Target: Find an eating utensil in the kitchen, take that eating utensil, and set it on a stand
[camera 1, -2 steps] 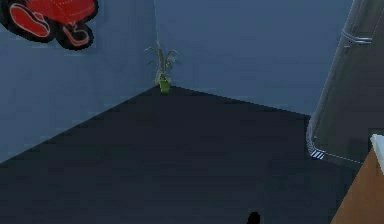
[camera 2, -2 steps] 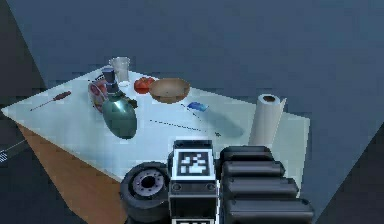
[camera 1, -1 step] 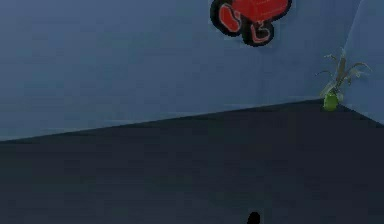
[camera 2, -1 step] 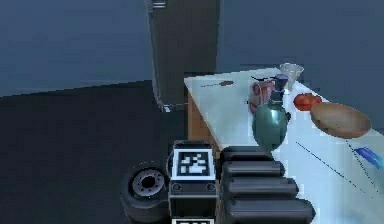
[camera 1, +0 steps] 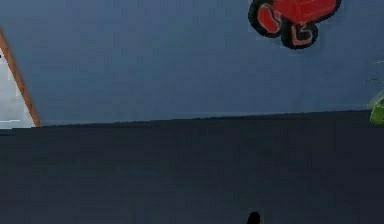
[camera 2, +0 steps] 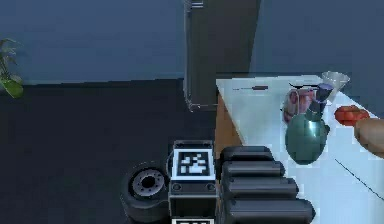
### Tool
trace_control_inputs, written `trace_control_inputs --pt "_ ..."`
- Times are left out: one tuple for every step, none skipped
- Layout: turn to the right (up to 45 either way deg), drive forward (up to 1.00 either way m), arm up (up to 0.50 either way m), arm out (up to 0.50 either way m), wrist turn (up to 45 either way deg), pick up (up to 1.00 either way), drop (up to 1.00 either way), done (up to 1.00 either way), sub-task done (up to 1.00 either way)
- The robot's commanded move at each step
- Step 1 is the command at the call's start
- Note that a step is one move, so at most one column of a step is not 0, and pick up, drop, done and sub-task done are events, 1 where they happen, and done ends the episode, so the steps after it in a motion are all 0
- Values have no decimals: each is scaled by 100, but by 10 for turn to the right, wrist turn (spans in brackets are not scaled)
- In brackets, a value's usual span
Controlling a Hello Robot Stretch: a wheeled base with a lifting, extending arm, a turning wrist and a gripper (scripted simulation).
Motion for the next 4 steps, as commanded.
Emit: trace_control_inputs --pt "0 15 0 0 0 0 0 0 0" --pt "-450 0 0 0 0 0 0 0 0" --pt "-420 0 0 0 0 0 0 0 0" --pt "0 35 0 0 0 0 0 0 0"
